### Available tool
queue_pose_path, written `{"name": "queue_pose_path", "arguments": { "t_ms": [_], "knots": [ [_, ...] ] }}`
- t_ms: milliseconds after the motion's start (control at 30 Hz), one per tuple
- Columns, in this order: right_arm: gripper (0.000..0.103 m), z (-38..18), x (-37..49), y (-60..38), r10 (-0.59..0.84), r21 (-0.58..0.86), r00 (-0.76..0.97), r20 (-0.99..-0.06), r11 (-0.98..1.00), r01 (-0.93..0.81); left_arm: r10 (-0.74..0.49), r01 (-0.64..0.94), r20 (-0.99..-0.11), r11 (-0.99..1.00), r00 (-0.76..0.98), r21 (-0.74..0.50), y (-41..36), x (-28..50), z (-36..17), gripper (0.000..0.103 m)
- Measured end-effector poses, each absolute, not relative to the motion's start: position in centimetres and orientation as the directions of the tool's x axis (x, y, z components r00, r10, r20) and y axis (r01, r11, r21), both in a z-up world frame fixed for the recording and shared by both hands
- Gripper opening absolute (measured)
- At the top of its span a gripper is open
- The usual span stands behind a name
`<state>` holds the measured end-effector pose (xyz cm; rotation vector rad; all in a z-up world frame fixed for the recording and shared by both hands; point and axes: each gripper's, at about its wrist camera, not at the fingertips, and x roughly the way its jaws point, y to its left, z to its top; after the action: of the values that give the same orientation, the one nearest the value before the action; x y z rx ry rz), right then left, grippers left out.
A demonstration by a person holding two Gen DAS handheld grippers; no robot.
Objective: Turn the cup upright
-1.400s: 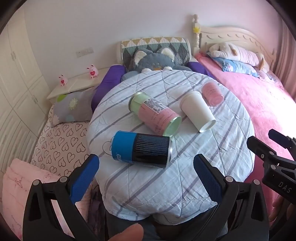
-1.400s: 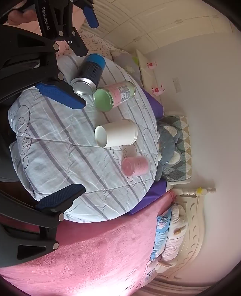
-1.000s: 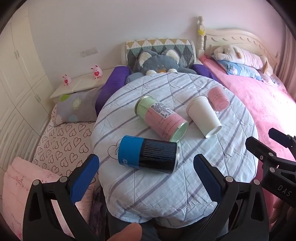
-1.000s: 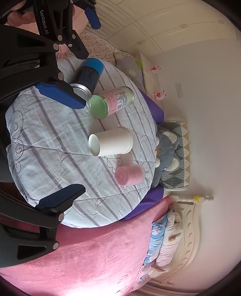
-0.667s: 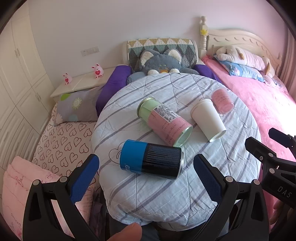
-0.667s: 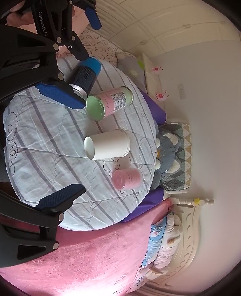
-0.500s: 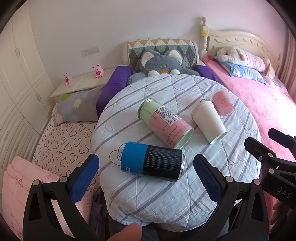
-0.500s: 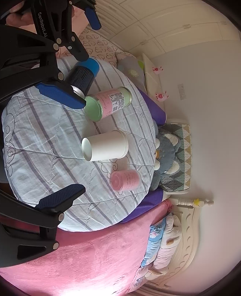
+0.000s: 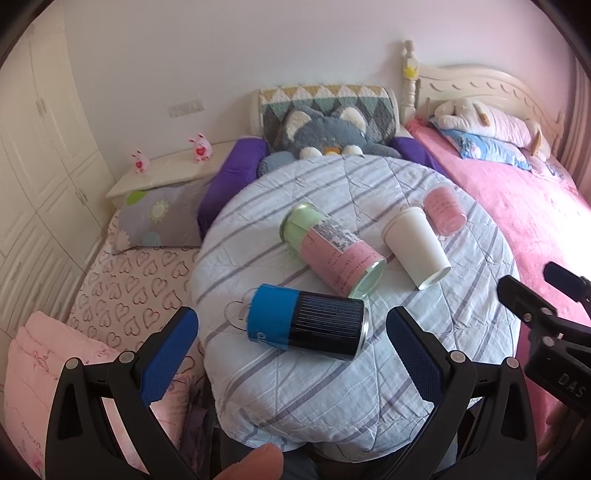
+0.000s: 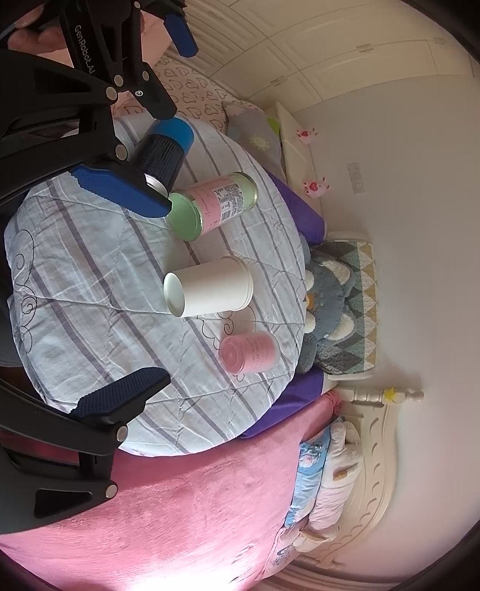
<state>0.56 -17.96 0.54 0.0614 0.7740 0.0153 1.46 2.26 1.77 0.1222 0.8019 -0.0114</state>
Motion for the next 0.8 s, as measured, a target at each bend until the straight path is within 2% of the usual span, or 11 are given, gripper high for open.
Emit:
{"name": "queue_pose_path", "arguments": {
  "t_ms": [200, 300, 800],
  "knots": [
    [0.084, 1.5, -3.7, -16.4, 0.006, 0.063, 0.779, -0.626, 0.997, 0.042, 0.053, 0.019, -0.613, 0.994, 0.788, 0.111, 2.7, -2.4, 4.2, 0.103],
    [0.084, 1.8, -5.1, -16.0, -0.003, 0.063, 0.792, -0.611, 0.997, 0.052, 0.050, 0.018, -0.593, 0.994, 0.804, 0.107, 2.9, -4.0, 4.6, 0.103],
    [0.084, 2.0, -5.6, -15.5, 0.020, 0.063, 0.793, -0.609, 0.998, 0.023, 0.066, -0.002, -0.595, 0.994, 0.801, 0.108, 3.7, -4.5, 4.4, 0.103]
  ]
}}
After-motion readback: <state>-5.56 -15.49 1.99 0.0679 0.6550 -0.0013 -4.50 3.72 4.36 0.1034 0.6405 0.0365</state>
